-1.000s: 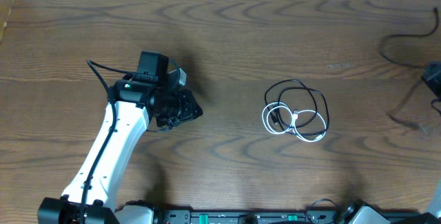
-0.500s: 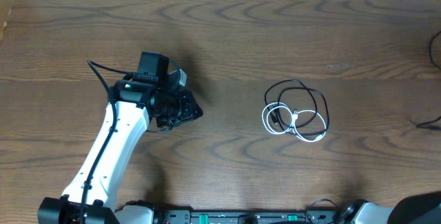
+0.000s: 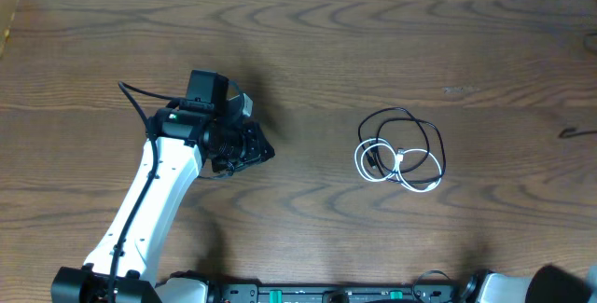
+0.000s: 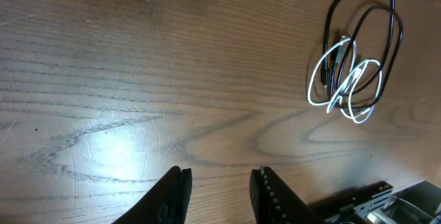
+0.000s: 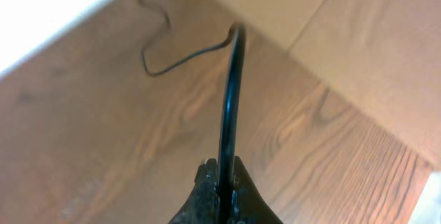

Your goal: Untangle cables

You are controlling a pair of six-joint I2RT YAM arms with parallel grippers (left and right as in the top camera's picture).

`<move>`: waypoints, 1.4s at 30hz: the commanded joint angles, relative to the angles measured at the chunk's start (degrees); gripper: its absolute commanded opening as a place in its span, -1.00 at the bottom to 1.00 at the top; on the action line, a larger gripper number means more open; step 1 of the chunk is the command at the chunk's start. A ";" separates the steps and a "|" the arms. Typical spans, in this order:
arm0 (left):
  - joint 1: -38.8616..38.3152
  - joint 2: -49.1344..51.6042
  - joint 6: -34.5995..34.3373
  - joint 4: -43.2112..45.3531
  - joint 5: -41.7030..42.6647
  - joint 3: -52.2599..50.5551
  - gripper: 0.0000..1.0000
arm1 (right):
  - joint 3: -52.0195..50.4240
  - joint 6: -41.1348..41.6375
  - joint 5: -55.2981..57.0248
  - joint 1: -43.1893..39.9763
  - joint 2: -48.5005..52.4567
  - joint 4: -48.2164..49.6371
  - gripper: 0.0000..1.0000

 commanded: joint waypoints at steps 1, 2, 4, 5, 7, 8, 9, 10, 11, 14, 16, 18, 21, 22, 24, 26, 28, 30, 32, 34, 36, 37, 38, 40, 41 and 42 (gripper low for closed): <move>-0.13 -0.22 0.96 -0.15 -0.57 -0.90 -0.34 | 5.14 -4.48 -4.20 0.96 -7.04 2.91 -0.98; -0.13 -0.17 0.96 -0.15 -0.57 -0.87 -0.34 | 5.79 -5.05 -6.51 0.96 -8.41 4.20 -0.98; -0.13 -0.09 0.96 -0.17 -0.57 -0.90 -0.34 | 6.60 -5.18 -9.53 0.96 -10.99 6.82 -0.98; -0.13 0.00 0.96 -0.17 -0.57 -0.90 -0.34 | 6.67 -5.16 -10.23 0.96 -12.04 7.96 -0.98; -0.13 0.11 0.96 -0.17 -0.57 -0.90 -0.35 | 6.67 -4.48 -10.93 0.94 -14.84 11.34 -0.98; -0.13 0.11 0.96 -0.20 -0.57 -0.90 -0.34 | 6.67 -3.89 -10.91 0.94 -15.69 12.55 -0.98; -0.13 0.11 0.96 -0.17 -0.57 -0.90 -0.34 | 6.67 -3.50 -10.91 0.90 -16.31 13.68 -0.98; -0.13 0.11 0.96 -0.17 -0.57 -0.90 -0.34 | 6.67 -3.19 -10.91 0.90 -16.70 14.80 -0.98; -0.13 0.11 0.98 -0.15 -0.57 -0.90 -0.34 | 6.67 -3.19 -10.91 0.90 -16.79 15.58 -0.98; -0.13 0.11 0.98 -0.17 -0.57 -0.90 -0.34 | 6.62 -3.19 -9.84 0.90 -15.52 15.37 -0.98; -0.13 0.11 0.96 -0.22 -0.57 -0.90 -0.34 | 6.58 -3.19 -8.37 0.87 -12.33 12.87 -0.98; -0.13 0.11 0.96 -0.37 -0.57 -0.90 -0.34 | 6.58 -3.19 -7.82 0.55 -8.11 10.49 -0.98; -0.13 0.11 0.96 -0.59 -0.57 -0.90 -0.34 | 6.58 -3.21 -7.74 -0.39 -3.41 8.20 -0.98; -0.13 0.11 0.98 -0.66 -0.57 -0.90 -0.34 | 6.58 -3.19 -6.86 -1.07 -0.76 7.08 -0.98; -0.13 0.11 0.96 -0.92 -0.57 -0.90 -0.34 | 6.58 -3.17 -3.43 -2.01 3.58 5.51 -0.98; -0.13 0.11 0.96 -1.36 -0.57 -0.90 -0.34 | 6.58 -1.95 -0.26 -2.73 7.61 4.07 -0.98; -0.13 0.11 0.96 -1.53 -0.57 -0.90 -0.34 | 6.58 -0.55 1.70 -3.34 10.78 2.62 -0.98; -0.13 0.11 0.96 -1.64 -0.57 -0.90 -0.34 | 6.58 -0.61 2.08 -3.87 13.75 1.38 -0.98; -0.13 0.11 0.96 -1.66 -0.57 -0.90 -0.34 | 6.58 -0.61 2.51 -4.37 16.50 -0.37 -0.98; -0.13 0.11 0.96 -1.64 -0.57 -0.90 -0.34 | 6.58 -0.57 3.15 -4.74 18.71 -2.10 -0.98; -0.13 0.13 0.96 -1.66 -0.57 -0.90 -0.34 | 6.56 0.26 4.59 -4.94 20.85 -4.42 -0.98; -0.13 0.11 0.94 -1.64 -0.57 -0.90 -0.34 | 6.56 1.27 5.51 -4.96 22.12 -5.97 -0.98; -0.13 0.11 0.96 -1.64 -0.57 -0.90 -0.34 | 6.56 1.79 5.64 -5.05 22.95 -6.93 -0.98; -0.13 0.11 0.94 -1.66 -0.57 -0.90 -0.34 | 6.56 2.64 5.01 -5.22 24.65 -8.66 -0.92; -0.13 0.11 0.94 -1.66 -0.55 -0.90 -0.34 | 6.56 2.60 3.41 -5.20 25.27 -9.25 -0.61; -0.13 0.11 0.94 -1.68 -0.57 -0.90 -0.34 | 6.56 2.60 2.19 -5.20 25.44 -9.75 -0.43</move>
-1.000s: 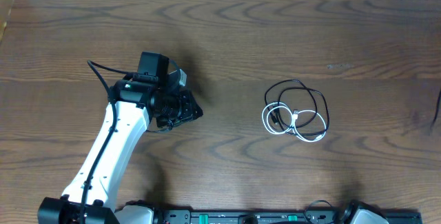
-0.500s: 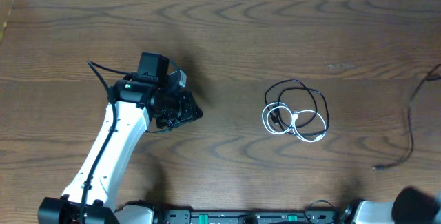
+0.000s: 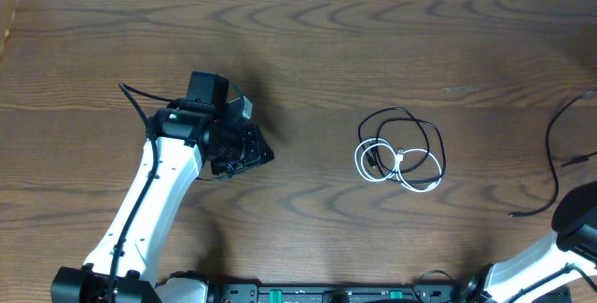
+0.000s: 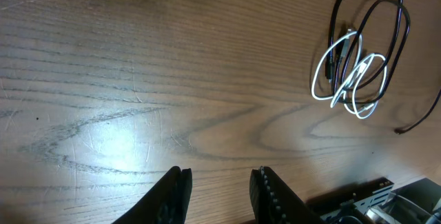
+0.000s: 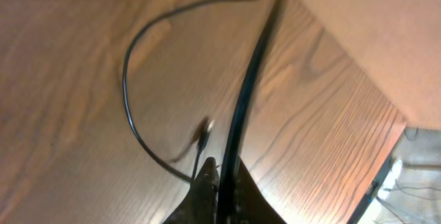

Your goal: Untangle cables

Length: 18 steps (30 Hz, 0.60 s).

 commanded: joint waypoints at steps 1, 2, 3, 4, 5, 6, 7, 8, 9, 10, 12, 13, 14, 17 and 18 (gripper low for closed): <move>-0.13 0.11 0.96 -0.22 -0.57 -0.90 -0.35 | 0.20 1.62 -2.62 -0.26 0.96 -1.79 -0.10; -0.13 0.13 0.96 -0.20 -0.55 -0.90 -0.34 | 0.20 1.60 -6.67 -0.26 1.03 -3.13 0.51; -0.13 0.11 0.96 -0.20 -0.57 -0.90 -0.34 | 0.20 1.27 -9.40 -0.26 1.03 -4.02 0.76; -0.13 0.11 0.94 -0.20 -0.57 -0.90 -0.34 | 0.20 -0.17 -12.59 -0.26 1.03 -5.18 0.86; -0.13 0.11 0.96 -0.20 -0.57 -0.90 -0.34 | 0.20 -1.29 -14.64 -0.26 1.03 -6.08 0.88; -0.13 0.11 0.96 -0.20 -0.57 -0.90 -0.34 | 0.20 -2.14 -17.11 -0.26 1.03 -7.63 0.90; -0.13 0.11 0.96 -0.20 -0.57 -0.90 -0.34 | 0.20 -2.32 -18.51 -0.26 1.03 -8.83 0.92; -0.13 0.11 0.96 -0.20 -0.57 -0.90 -0.34 | 0.20 -2.29 -19.30 -0.26 1.03 -9.86 0.92; -0.13 0.11 0.96 -0.17 -0.57 -0.90 -0.34 | 0.20 -2.29 -20.50 -0.22 1.03 -11.78 0.93; -0.13 0.11 0.96 -0.17 -0.57 -0.90 -0.34 | 0.20 -2.29 -21.66 -0.13 1.03 -13.77 0.93; -0.13 0.11 0.96 -0.15 -0.57 -0.90 -0.34 | 0.17 -2.29 -22.49 0.13 1.03 -16.98 0.94; -0.13 0.11 0.96 -0.17 -0.57 -0.90 -0.34 | 0.17 -2.32 -22.47 0.33 1.03 -18.03 0.96; -0.13 0.11 0.96 -0.17 -0.57 -0.90 -0.34 | 0.15 -2.32 -22.47 0.42 1.03 -18.36 0.96; -0.13 0.11 0.96 -0.17 -0.57 -0.90 -0.34 | -0.76 -2.29 -22.49 1.03 1.03 -19.37 0.96; -0.13 0.11 0.96 -0.17 -0.57 -0.90 -0.34 | -1.38 -2.29 -22.47 1.20 1.03 -19.37 0.96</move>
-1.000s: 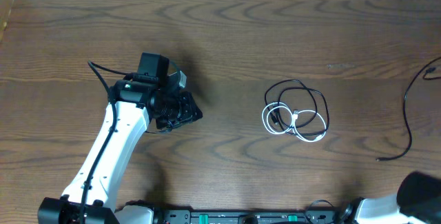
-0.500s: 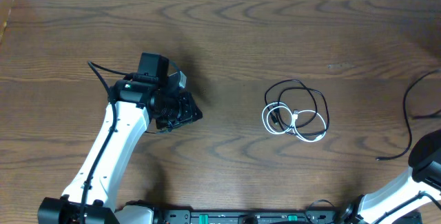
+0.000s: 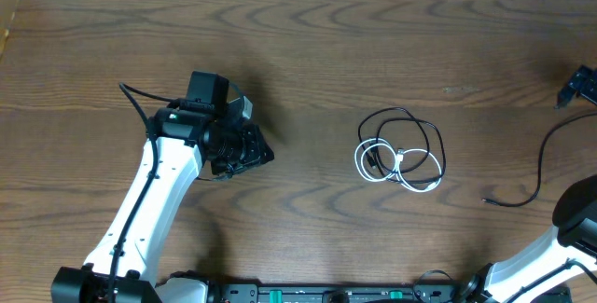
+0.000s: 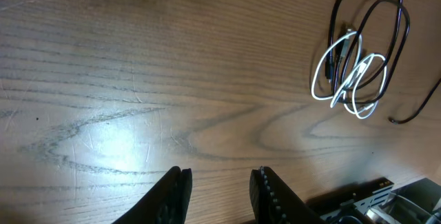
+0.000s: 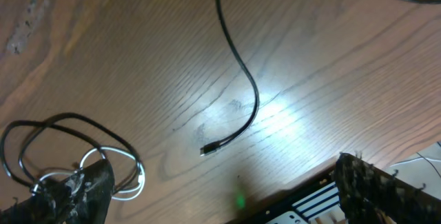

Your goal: Untangle cables

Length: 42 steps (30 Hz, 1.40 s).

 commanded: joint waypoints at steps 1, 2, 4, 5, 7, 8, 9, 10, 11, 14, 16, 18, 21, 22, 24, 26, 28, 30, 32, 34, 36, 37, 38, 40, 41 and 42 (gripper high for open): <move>-0.13 0.11 0.96 -0.20 -0.57 -0.87 -0.34 | -2.16 -0.63 -1.18 0.98 -0.20 -0.15 0.96; -0.13 0.11 0.96 -0.22 -0.57 -0.87 -0.34 | -3.61 -0.63 -1.16 1.14 -0.20 0.04 0.95; -0.13 0.11 0.96 -0.22 -0.57 -0.87 -0.34 | -6.54 -0.61 -1.16 1.31 -0.20 0.85 0.89; -0.13 0.11 0.96 -0.22 -0.57 -0.87 -0.34 | -8.26 -0.57 -1.18 1.36 -0.20 1.42 0.84; -0.13 0.11 0.96 -0.22 -0.57 -0.87 -0.34 | -12.13 -0.33 -1.18 1.42 -0.20 2.99 0.77; -0.13 0.11 0.96 -0.22 -0.57 -0.87 -0.34 | -14.97 -0.31 -1.18 1.42 -0.20 4.26 0.73; -0.13 0.11 0.96 -0.20 -0.57 -0.87 -0.34 | -16.26 -0.31 -1.18 1.40 -0.20 4.81 0.70; -0.13 0.13 0.96 -0.20 -0.57 -0.87 -0.34 | -20.81 0.09 -0.94 1.40 -0.20 6.88 0.66; -0.13 0.11 0.98 -0.20 -0.57 -0.87 -0.34 | -23.19 0.11 -0.96 1.40 -0.20 8.22 0.64; -0.13 0.11 0.98 -0.20 -0.57 -0.87 -0.34 | -29.14 2.08 0.09 1.40 -0.20 11.87 0.63; -0.13 0.11 0.96 -0.20 -0.57 -0.87 -0.34 | -32.46 3.56 1.44 1.40 -0.20 14.32 0.63; -0.13 0.11 0.98 -0.22 -0.57 -0.87 -0.34 | -35.60 4.63 2.89 1.40 -0.20 17.31 0.63; -0.13 0.11 0.98 -0.20 -0.57 -0.87 -0.34 | -38.53 4.61 2.93 1.40 -0.20 21.16 0.61; -0.13 0.11 0.96 -0.20 -0.57 -0.87 -0.34 | -39.17 4.72 2.91 1.40 -0.20 22.21 0.60; -0.13 0.13 0.98 -0.22 -0.57 -0.87 -0.34 | -40.26 5.49 2.93 1.31 -0.20 24.04 0.60; -0.13 0.11 0.98 -0.20 -0.57 -0.87 -0.34 | -41.48 5.49 2.99 1.29 -0.20 25.68 0.59; -0.13 0.11 0.98 -0.20 -0.57 -0.87 -0.34 | -42.75 6.10 4.15 1.29 -0.20 27.02 0.59; -0.13 0.13 0.98 -0.22 -0.57 -0.87 -0.34 | -44.28 6.56 6.23 1.29 -0.20 28.70 0.59; -0.13 0.11 1.01 -0.22 -0.59 -0.87 -0.34 | -45.81 6.51 7.37 1.29 -0.20 30.77 0.60; -0.13 0.11 1.44 -0.20 -0.57 -0.87 -0.34 | -47.15 6.51 7.43 1.29 -0.20 32.70 0.61; -0.13 0.11 1.79 -0.22 -0.59 -0.87 -0.34 | -48.39 6.51 7.45 1.29 -0.20 34.56 0.60; -0.13 0.11 1.81 -0.22 -0.59 -0.87 -0.34 | -48.94 6.51 7.43 1.29 -0.20 35.45 0.60; -0.13 0.11 1.81 -0.22 -0.61 -0.87 -0.34 | -49.72 6.49 7.43 1.31 -0.20 36.92 0.61; -0.13 0.11 1.81 -0.20 -0.61 -0.87 -0.34 | -51.23 6.49 7.34 1.29 -0.20 39.85 0.59; -0.13 0.11 1.81 -0.20 -0.61 -0.87 -0.34 | -51.91 6.49 7.15 1.29 -0.20 41.20 0.57; -0.13 0.11 1.81 -0.20 -0.61 -0.87 -0.34 | -52.78 6.54 6.71 1.29 -0.20 42.99 0.47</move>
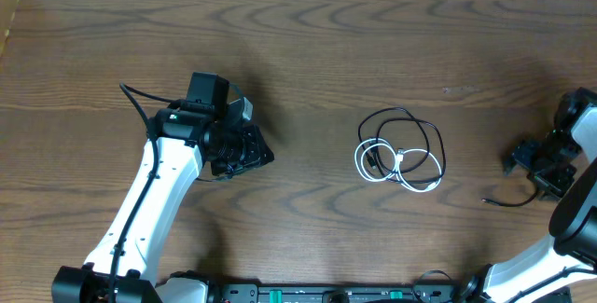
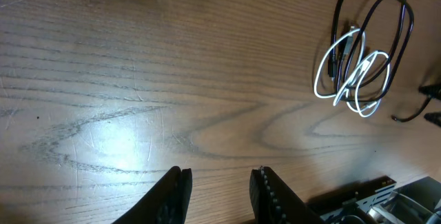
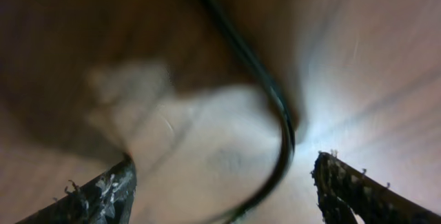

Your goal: Untangle cables

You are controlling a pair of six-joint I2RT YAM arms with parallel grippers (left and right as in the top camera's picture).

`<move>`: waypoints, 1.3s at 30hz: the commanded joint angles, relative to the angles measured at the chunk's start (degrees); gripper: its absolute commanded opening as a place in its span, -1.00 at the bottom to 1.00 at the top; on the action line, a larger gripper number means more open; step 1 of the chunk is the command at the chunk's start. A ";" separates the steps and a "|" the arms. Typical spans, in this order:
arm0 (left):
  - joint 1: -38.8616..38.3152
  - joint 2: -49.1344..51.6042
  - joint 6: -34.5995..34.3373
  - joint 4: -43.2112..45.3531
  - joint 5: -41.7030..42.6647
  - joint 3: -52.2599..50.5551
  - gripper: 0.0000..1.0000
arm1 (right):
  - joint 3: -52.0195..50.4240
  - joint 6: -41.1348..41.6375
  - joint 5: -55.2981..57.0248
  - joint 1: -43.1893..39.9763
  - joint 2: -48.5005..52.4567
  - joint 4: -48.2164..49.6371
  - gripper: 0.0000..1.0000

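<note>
A tangle of one black and one white cable (image 1: 401,158) lies coiled right of the table's middle; the left wrist view has the tangle (image 2: 362,65) at its upper right. A separate black cable (image 1: 508,200) lies near the right edge. My right gripper (image 1: 534,168) is down low over it, open. In the right wrist view that black cable (image 3: 275,114) curves between the two spread fingers of the right gripper (image 3: 224,160). My left gripper (image 1: 264,151) hovers over bare wood at the left, far from the tangle. In its own wrist view the left gripper (image 2: 217,172) is open and holds nothing.
The brown wooden table (image 1: 317,51) runs up to a white back edge. A dark rail with electronics (image 1: 308,294) sits along the front edge. The left arm's white link (image 1: 154,200) slants across the front left.
My right gripper was high at the far right edge, open, with the black cable lying below it. Now it is low over that cable, still open, with the cable between its fingers. The left arm is unmoved.
First my right gripper was shut on the black cable, outside the overhead view. Then, still shut, it had the cable trailing onto the table's right edge. Later it stood open with the cable lying loose. Now it straddles that cable low down. The tangle and left arm stayed put.
</note>
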 commanded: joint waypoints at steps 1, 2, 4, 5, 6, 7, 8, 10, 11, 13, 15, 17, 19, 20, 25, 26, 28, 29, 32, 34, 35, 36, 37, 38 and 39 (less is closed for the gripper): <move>-0.13 0.11 1.40 -0.15 -0.61 -0.52 -0.34 | -4.98 1.55 1.77 0.13 3.28 5.88 0.38; -0.13 0.09 1.38 -0.15 -0.61 -0.52 -0.34 | -5.73 1.62 1.46 0.13 3.28 6.88 0.30; -0.13 0.09 1.40 -0.17 -0.59 -0.52 -0.34 | -7.06 2.40 1.55 0.13 3.28 8.00 0.26; -0.13 0.09 1.40 -0.17 -0.59 -0.52 -0.34 | -7.58 2.64 1.66 0.13 3.28 8.22 0.26; -0.13 0.09 1.40 -0.17 -0.59 -0.52 -0.34 | -8.28 3.56 2.54 0.09 3.28 8.31 0.26; -0.13 0.09 1.38 -0.17 -0.59 -0.52 -0.34 | -8.94 4.72 3.80 0.07 3.28 8.31 0.27; -0.13 0.09 1.38 -0.20 -0.59 -0.52 -0.34 | -9.90 6.25 5.53 -0.02 3.28 8.24 0.29; -0.13 0.09 1.38 -0.20 -0.59 -0.52 -0.34 | -11.43 8.44 7.45 -0.50 3.28 8.33 0.39; -0.13 0.09 1.38 -0.20 -0.59 -0.52 -0.34 | -12.00 8.57 7.61 -0.85 3.28 8.52 0.42; -0.13 0.09 1.40 -0.17 -0.59 -0.52 -0.34 | -13.05 8.57 7.56 -1.79 3.28 9.22 0.57; -0.13 0.09 1.40 -0.17 -0.59 -0.52 -0.34 | -13.64 8.55 7.58 -2.78 3.28 9.40 0.66; -0.13 0.09 1.38 -0.17 -0.59 -0.52 -0.34 | -13.84 8.55 7.56 -3.78 3.28 9.38 0.72; -0.13 0.09 1.40 -0.17 -0.59 -0.52 -0.34 | -13.84 8.55 7.56 -4.59 3.28 9.18 0.72; -0.13 0.09 1.40 -0.17 -0.59 -0.52 -0.35 | -13.90 8.55 7.56 -4.98 3.28 9.14 0.72; -0.13 0.09 1.38 -0.20 -0.59 -0.52 -0.34 | -16.02 11.26 7.50 -7.26 3.28 10.75 0.68; -0.13 0.09 1.38 -0.20 -0.59 -0.52 -0.34 | -16.83 12.13 7.48 -7.82 3.28 11.69 0.67; -0.13 0.09 1.38 -0.26 -0.59 -0.52 -0.34 | -18.40 12.41 7.13 -8.68 3.28 14.21 0.64; -0.13 0.09 1.38 -0.35 -0.59 -0.52 -0.34 | -19.15 12.41 7.13 -8.98 3.28 15.45 0.62; -0.13 0.09 1.40 -0.35 -0.59 -0.52 -0.34 | -21.42 12.41 6.45 -9.53 3.28 19.89 0.36; -0.13 0.11 1.38 -0.35 -0.59 -0.52 -0.34 | -21.99 12.39 4.70 -9.53 3.28 21.79 -0.14; -0.13 0.11 1.38 -0.37 -0.59 -0.52 -0.34 | -22.03 12.39 3.69 -9.53 3.28 22.21 -0.32; -0.13 0.09 1.38 -0.37 -0.59 -0.52 -0.34 | -22.03 12.39 2.75 -9.53 3.28 22.58 -0.56; -0.13 0.09 1.38 -0.37 -0.59 -0.52 -0.34 | -22.03 12.39 1.75 -9.53 3.28 22.97 -0.66; -0.13 0.09 1.38 -0.39 -0.59 -0.52 -0.34 | -22.03 12.39 0.42 -9.53 3.28 23.43 -0.76; -0.13 0.09 1.38 -0.39 -0.59 -0.52 -0.34 | -22.03 12.37 -0.31 -9.53 3.28 23.61 -0.85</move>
